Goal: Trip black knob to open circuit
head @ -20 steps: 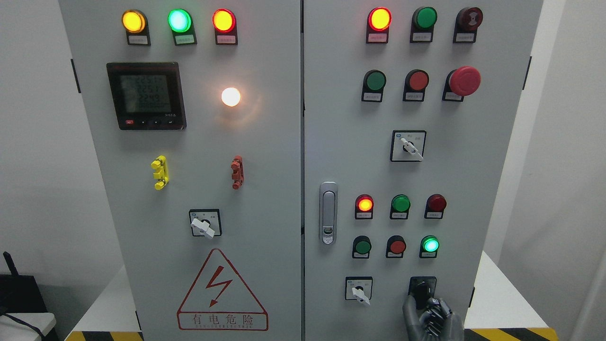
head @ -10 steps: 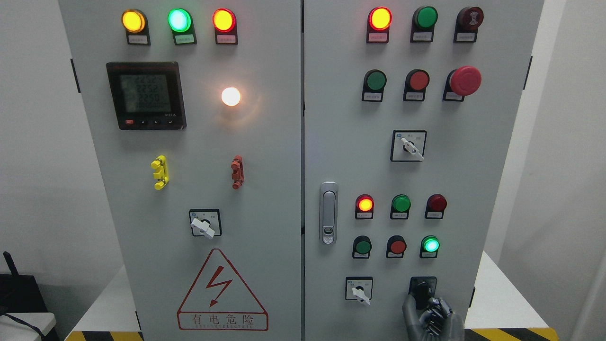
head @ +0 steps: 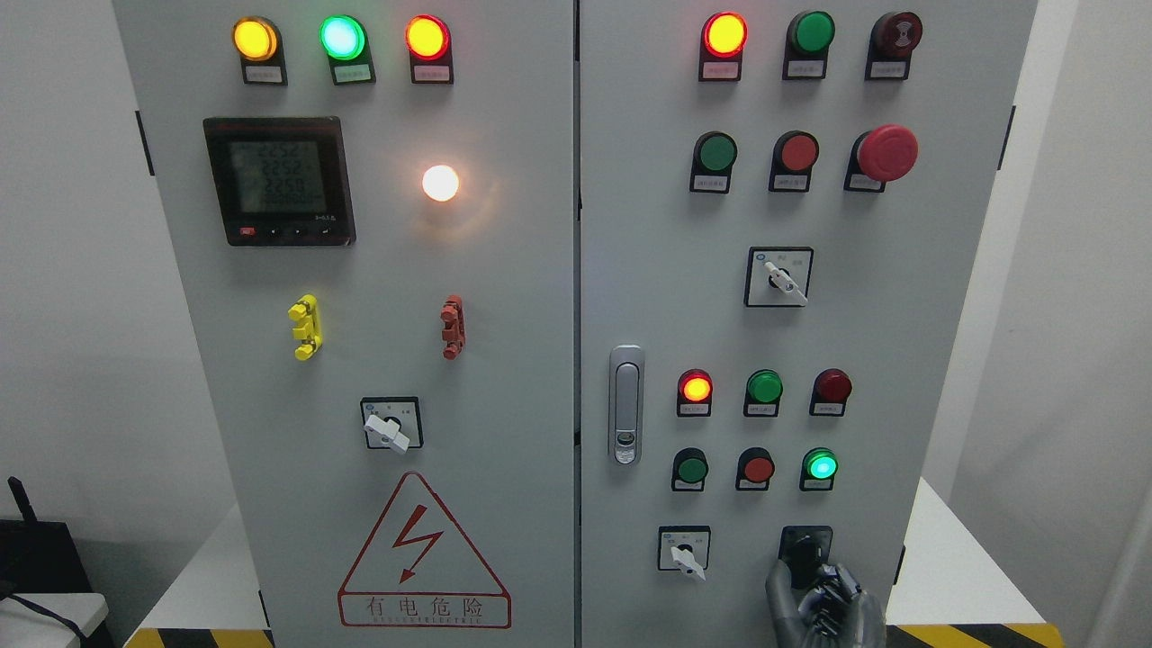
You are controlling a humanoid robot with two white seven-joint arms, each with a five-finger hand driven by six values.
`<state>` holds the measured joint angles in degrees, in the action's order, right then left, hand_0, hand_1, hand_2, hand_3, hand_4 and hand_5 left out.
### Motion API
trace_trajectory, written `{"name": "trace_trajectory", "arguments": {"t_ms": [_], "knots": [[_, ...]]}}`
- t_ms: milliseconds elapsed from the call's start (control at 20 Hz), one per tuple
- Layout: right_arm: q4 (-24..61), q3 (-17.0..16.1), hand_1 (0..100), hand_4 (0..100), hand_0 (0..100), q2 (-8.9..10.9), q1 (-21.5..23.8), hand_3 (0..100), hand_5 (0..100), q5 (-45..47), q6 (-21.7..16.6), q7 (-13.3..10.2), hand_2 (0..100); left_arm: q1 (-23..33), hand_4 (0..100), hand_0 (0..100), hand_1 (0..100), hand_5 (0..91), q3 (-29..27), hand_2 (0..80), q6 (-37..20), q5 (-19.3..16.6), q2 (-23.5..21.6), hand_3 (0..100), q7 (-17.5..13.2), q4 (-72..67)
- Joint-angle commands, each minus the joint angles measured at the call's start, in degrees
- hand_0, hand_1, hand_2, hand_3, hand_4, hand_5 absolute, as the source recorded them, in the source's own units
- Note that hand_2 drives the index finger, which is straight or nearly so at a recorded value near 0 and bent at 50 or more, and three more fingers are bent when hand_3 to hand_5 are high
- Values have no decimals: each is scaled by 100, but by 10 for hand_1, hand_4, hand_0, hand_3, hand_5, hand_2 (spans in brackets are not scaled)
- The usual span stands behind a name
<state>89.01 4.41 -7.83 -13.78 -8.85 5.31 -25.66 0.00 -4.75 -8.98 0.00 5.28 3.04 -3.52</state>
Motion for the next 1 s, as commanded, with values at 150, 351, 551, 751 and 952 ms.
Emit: {"name": "trace_trajectory", "arguments": {"t_ms": [150,351,551,751,952], "knots": [[-6,-45,719,956,420,0,-2,938,956,-99,-21,-10,613,-44,0,120,389,0,0,0,2,-193,-1,0,3,0],[-6,-45,723,950,423,0,7,933,955,-100,-30,-10,609,-44,0,120,389,0,0,0,2,-185,-1,0,3,0],[2,-54,726,949,422,0,7,931,955,-108,-30,-10,606,-44,0,120,389,0,0,0,2,-193,-1,0,3,0],[2,-54,729,947,416,-26,7,930,954,-248,-38,-10,604,-44,0,120,389,0,0,0,2,-193,-1,0,3,0],[2,-54,736,946,416,-26,7,929,954,-258,-47,-10,601,-44,0,120,389,0,0,0,2,-193,-1,0,3,0]]}}
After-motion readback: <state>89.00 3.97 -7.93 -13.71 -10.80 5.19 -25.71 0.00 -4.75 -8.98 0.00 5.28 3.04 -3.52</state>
